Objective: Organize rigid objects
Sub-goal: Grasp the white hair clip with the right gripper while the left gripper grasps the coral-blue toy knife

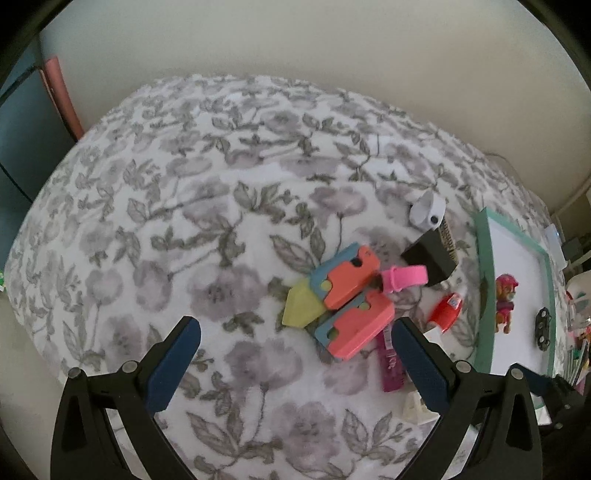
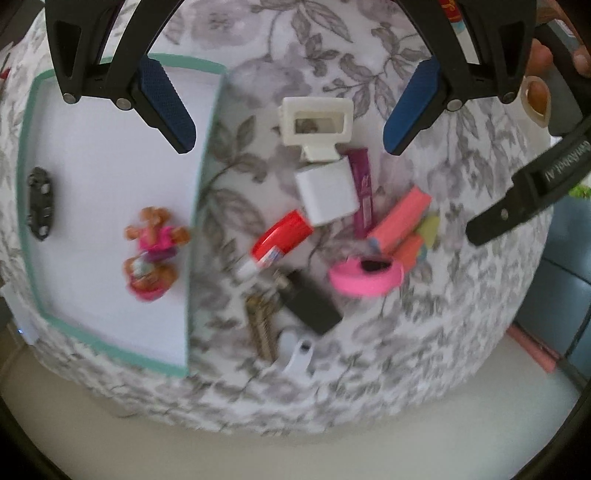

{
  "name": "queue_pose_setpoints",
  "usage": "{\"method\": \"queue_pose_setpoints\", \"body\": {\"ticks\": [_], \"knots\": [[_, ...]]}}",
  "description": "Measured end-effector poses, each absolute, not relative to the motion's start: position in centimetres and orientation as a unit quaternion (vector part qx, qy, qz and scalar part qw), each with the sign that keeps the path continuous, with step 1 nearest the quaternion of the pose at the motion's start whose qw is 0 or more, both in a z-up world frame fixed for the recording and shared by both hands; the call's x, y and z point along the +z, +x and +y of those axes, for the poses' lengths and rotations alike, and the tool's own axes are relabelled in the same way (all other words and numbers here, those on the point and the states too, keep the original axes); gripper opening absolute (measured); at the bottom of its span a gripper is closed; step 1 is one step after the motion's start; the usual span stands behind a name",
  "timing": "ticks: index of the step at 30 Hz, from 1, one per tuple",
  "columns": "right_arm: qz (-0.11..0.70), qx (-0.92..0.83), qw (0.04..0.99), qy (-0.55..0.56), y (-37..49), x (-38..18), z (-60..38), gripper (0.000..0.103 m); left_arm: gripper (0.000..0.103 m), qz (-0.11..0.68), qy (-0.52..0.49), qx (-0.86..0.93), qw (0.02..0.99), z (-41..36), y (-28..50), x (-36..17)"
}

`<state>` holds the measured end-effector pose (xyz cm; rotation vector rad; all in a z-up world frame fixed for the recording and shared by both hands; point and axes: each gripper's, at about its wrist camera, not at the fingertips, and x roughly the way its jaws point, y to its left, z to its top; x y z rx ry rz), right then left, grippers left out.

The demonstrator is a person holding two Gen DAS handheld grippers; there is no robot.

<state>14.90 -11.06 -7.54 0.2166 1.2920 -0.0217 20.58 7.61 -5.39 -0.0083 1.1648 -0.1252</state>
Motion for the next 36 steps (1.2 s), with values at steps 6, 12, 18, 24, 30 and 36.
{"method": "queue_pose_setpoints", "body": {"ticks": [6,12,18,24,30,36], "knots": [[0.63,0.0,0.773,0.075,15.1,-10.3,-9.2,0.098,0.103,0.566,0.01,-0.073,0.821,7.1,21.1,-7.9],[0.652,0.004,0.755,0.07,15.2,-12.1,-8.6,0.088,0.103,0.583,0.01,-0.091,0.807,6.0,21.2,-9.8],[0.663,0.006,0.746,0.067,15.2,-13.2,-8.0,0.074,0.098,0.592,0.001,-0.104,0.799,4.9,21.6,-10.3],[0.662,0.004,0.745,0.08,14.9,-13.3,-8.8,0.056,0.085,0.599,-0.001,-0.115,0.793,3.5,22.1,-10.3],[0.665,0.009,0.741,0.092,14.6,-13.3,-9.2,0.056,0.081,0.602,0.008,-0.119,0.789,1.9,22.5,-11.0],[0.667,0.012,0.739,0.095,14.4,-13.3,-9.3,0.056,0.061,0.601,0.033,-0.11,0.791,0.7,23.1,-11.7]]}}
